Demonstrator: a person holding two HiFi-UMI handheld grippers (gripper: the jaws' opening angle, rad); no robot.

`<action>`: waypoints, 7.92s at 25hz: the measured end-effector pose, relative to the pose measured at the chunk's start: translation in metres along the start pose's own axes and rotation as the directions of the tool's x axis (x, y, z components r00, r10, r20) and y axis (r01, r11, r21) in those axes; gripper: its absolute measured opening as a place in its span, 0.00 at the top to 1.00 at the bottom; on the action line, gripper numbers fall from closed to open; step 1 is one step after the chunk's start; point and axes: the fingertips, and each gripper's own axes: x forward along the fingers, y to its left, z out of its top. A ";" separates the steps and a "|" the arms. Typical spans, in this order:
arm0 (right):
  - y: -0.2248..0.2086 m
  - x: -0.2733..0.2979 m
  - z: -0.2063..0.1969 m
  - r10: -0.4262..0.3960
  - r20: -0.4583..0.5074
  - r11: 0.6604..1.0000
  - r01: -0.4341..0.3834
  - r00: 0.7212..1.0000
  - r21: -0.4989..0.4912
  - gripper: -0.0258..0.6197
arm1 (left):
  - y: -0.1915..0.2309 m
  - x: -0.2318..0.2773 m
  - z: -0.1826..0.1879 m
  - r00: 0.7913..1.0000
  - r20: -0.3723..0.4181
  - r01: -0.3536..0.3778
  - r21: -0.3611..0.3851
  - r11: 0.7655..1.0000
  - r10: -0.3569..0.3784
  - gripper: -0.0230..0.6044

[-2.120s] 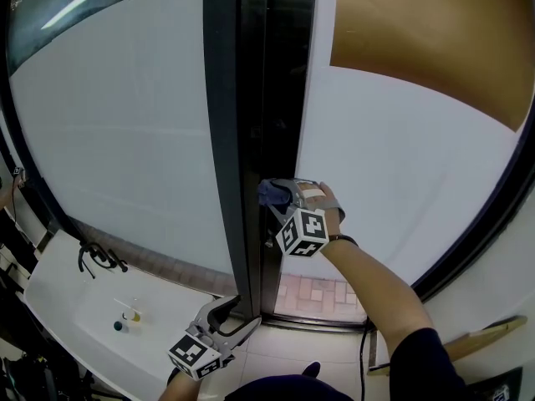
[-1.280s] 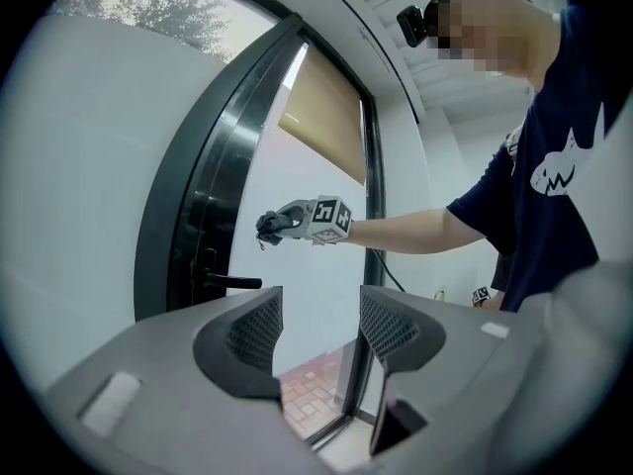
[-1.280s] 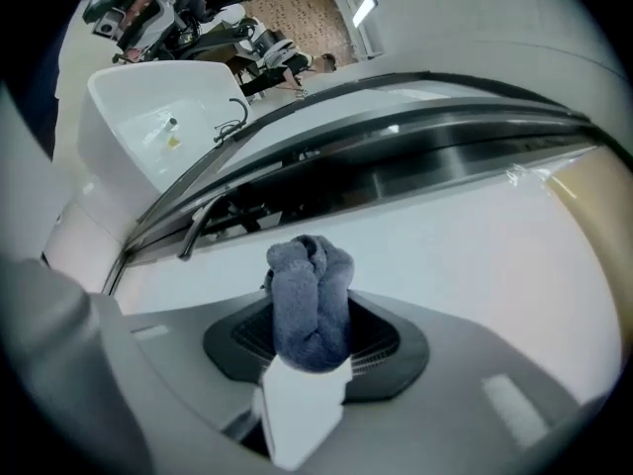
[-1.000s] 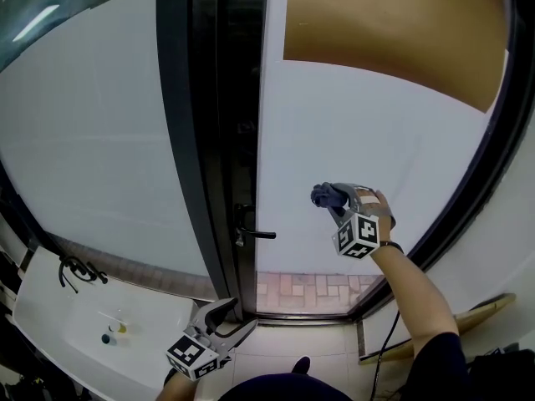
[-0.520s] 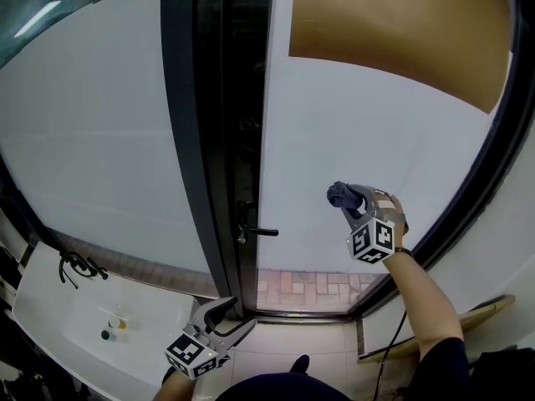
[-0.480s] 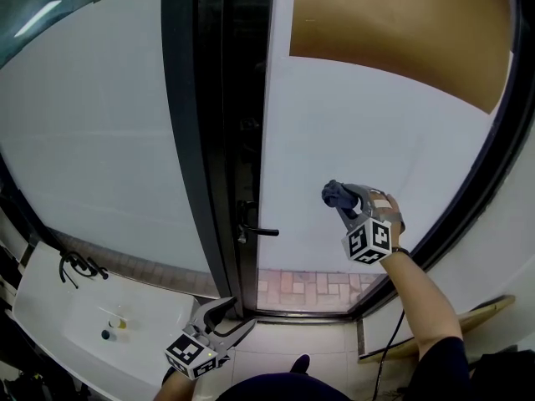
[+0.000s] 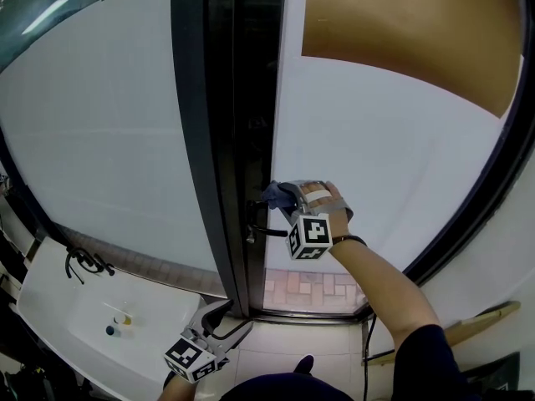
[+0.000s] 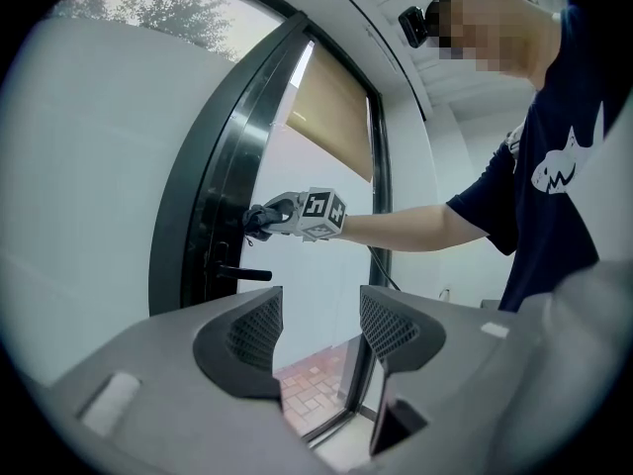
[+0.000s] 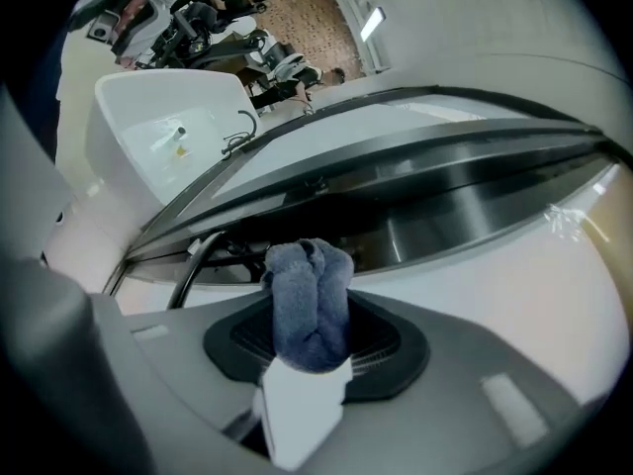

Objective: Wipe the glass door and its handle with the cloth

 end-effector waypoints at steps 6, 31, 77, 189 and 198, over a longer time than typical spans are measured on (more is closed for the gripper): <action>0.009 0.006 -0.010 0.000 -0.027 1.000 -0.001 1.000 -0.031 0.72 | 0.006 -0.003 0.000 1.000 -0.001 -0.018 -0.010 1.000 0.018 0.58; 0.024 -0.115 -0.208 0.024 -0.345 0.984 0.039 0.938 0.174 0.72 | -0.010 0.027 -0.005 0.994 -0.007 0.106 0.000 0.994 -0.106 0.58; 0.072 -0.077 -0.184 0.102 -0.311 0.994 -0.106 0.945 0.006 0.72 | 0.002 0.011 -0.010 0.998 -0.011 0.064 -0.008 0.998 -0.064 0.58; 0.094 0.028 0.081 0.247 0.030 0.967 -0.248 0.968 0.048 0.73 | 0.000 -0.015 -0.019 0.999 -0.007 -0.038 -0.048 0.998 0.037 0.58; 0.120 0.017 0.060 0.143 -0.018 0.938 -0.141 0.990 -0.317 0.73 | 0.002 -0.018 -0.024 0.999 0.002 -0.044 -0.049 0.998 0.044 0.58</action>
